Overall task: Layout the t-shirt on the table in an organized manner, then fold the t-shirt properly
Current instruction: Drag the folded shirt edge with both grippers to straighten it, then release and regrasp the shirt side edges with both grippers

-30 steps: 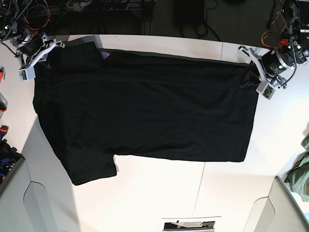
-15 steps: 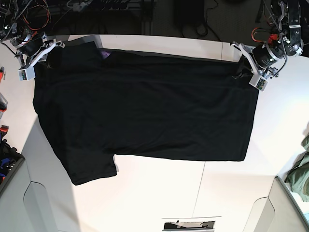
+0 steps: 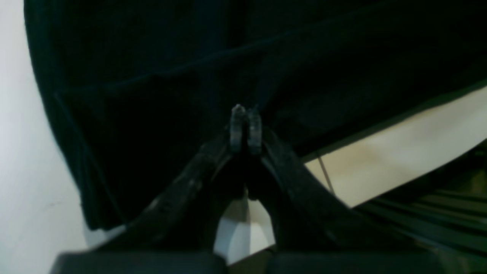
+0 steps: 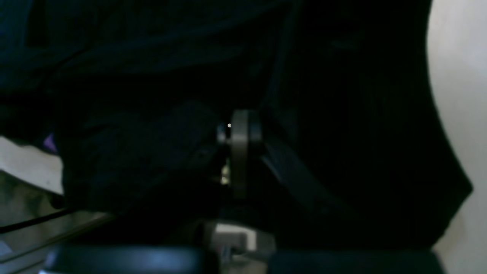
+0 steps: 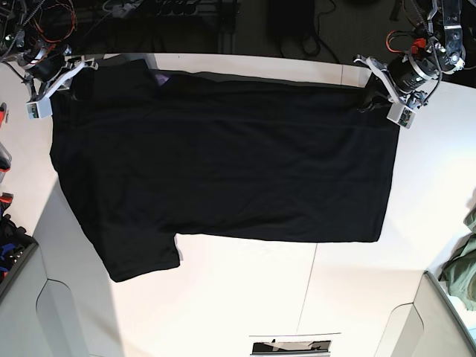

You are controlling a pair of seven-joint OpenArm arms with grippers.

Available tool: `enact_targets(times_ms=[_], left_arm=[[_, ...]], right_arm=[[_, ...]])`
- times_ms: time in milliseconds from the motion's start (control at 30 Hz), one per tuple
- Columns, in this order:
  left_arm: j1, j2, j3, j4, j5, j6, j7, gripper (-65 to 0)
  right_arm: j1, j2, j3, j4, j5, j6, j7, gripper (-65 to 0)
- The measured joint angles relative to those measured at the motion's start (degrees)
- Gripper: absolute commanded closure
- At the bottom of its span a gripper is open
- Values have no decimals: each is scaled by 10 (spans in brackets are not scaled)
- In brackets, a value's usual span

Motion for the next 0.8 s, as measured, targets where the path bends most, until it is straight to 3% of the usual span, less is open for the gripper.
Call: enact_targets(times_ms=[300, 400, 500, 600, 800], left_arm=[[1, 2, -26, 69, 8, 7, 21, 0], [1, -2, -52, 92, -4, 8, 23, -100], [1, -15, -62, 97, -39, 8, 22, -208], [-10, -32, -64, 97, -43, 9, 12, -307], [-73, -54, -60, 51, -60, 24, 5, -325]], right_arm=[[11, 3, 54, 0, 52, 4, -18, 0], [32, 3, 61, 0, 57, 5, -24, -7], [59, 9, 67, 0, 66, 7, -26, -224], [104, 28, 71, 0, 39, 7, -11, -358], [236, 50, 72, -43, -19, -22, 10, -380]])
